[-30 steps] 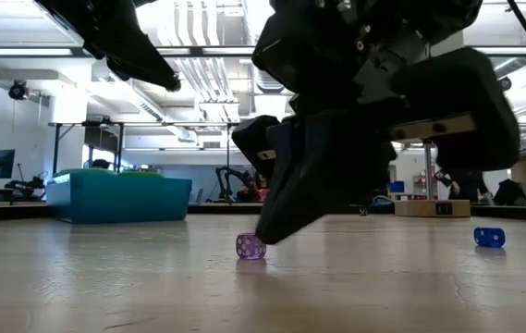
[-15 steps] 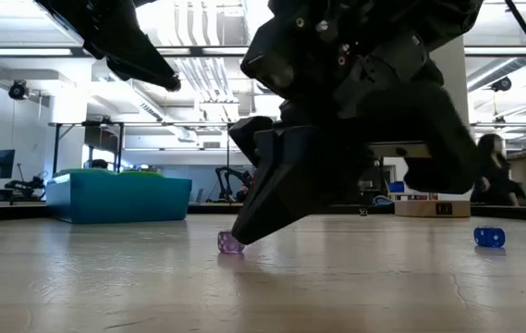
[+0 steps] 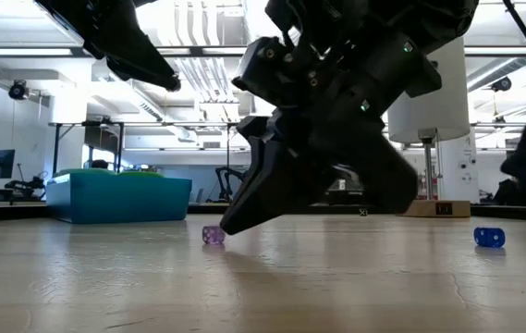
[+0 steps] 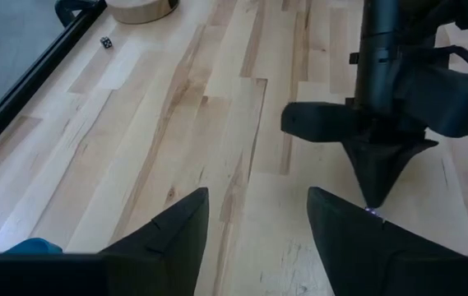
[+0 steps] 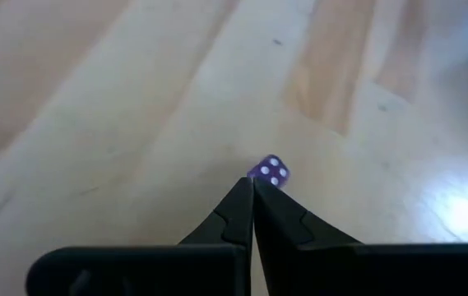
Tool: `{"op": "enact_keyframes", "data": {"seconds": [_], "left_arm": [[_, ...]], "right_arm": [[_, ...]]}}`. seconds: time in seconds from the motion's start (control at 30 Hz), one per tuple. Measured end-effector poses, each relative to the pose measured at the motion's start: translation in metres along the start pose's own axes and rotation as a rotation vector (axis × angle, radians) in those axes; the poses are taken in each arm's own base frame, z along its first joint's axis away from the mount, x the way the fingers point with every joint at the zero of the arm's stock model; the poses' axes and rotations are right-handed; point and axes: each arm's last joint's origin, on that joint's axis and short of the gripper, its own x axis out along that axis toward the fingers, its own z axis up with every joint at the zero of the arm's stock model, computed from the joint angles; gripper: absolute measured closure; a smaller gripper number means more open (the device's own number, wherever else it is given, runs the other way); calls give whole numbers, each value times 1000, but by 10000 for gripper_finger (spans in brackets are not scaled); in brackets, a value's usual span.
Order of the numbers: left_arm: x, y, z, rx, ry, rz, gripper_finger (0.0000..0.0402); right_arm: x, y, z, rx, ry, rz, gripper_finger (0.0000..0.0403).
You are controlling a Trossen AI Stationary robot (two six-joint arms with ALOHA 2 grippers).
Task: Pick & Place Dice
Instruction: Put the small violet dice into the blue bin
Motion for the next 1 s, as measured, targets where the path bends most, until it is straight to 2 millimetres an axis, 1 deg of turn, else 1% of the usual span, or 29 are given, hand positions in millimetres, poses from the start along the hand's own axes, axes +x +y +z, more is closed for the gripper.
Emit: {"op": "enact_keyframes", "data": {"seconds": [0.1,0.23,0.33,0.43,0.53,0.67,0.87,1.0], "left_arm": [[0,0,0,0,0,0,198],[0,0,0,0,0,0,205],[0,0,0,0,0,0,210],[0,0,0,1,1,0,213],[0,0,0,2,1,0,216],[1,0,-1,6,4,1,218],[13,-6,-4,87,41,-19,213],[27,-14,-8,166,65,-107,208]], "right_arm": [[0,-2,0,2,10,-47,394],[-2,-2,1,2,11,-56,394],[-10,-2,4,-7,24,-48,394],[-23,0,8,-16,53,-36,394],[-40,3,15,-28,43,-25,394],[-69,7,25,-39,-20,-18,394],[-113,5,25,-6,-109,-20,394],[-135,3,19,34,-158,-25,394]]}}
